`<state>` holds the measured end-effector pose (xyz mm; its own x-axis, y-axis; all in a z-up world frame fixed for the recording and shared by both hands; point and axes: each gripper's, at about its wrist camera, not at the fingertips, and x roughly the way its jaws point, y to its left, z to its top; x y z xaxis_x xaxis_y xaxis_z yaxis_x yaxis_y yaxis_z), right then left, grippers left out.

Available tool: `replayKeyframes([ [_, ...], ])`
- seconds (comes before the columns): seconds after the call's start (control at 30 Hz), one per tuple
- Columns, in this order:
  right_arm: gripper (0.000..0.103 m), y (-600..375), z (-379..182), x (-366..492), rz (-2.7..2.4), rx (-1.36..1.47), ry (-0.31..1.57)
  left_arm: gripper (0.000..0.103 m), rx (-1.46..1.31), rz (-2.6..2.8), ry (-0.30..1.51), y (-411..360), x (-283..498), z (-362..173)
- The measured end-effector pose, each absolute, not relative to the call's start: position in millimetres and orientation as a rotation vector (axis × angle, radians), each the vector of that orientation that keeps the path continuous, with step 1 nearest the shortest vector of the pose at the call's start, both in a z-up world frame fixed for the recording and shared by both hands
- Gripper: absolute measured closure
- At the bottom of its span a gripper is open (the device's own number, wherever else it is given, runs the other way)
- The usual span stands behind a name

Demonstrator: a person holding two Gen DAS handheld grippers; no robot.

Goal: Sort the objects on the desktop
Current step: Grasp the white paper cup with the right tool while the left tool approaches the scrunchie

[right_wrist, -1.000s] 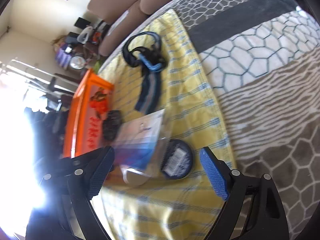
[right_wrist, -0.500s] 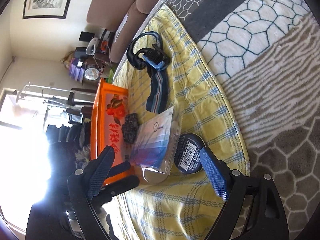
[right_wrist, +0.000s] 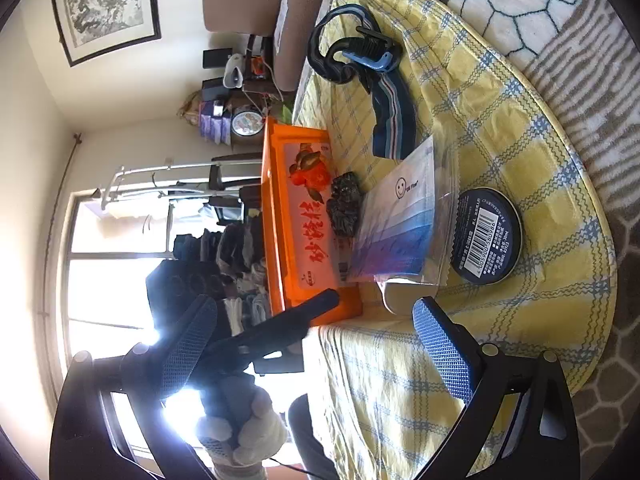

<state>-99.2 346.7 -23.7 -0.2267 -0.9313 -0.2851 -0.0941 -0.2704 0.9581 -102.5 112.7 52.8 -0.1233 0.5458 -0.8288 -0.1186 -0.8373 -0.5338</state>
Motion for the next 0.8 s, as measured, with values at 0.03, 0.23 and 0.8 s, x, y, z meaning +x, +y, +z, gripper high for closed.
replayKeyframes([
  [0.03, 0.002, 343.4, -20.9, -100.1, -1.588, 1.353, -1.268, 0.011, -1.700, 2.026, -0.492, 105.3, -104.2, 61.0],
  [0.23, 0.000, 309.7, -5.4, -107.9, -1.673, 1.434, -1.075, 0.010, -1.628, 2.048, -0.631, 60.9, -113.6, 86.8],
  [0.8, 0.000, 237.5, -28.0, -132.9, -1.705, 1.652, -0.877, 0.010, -1.594, 1.979, -0.761, 30.3, -106.4, 80.3],
])
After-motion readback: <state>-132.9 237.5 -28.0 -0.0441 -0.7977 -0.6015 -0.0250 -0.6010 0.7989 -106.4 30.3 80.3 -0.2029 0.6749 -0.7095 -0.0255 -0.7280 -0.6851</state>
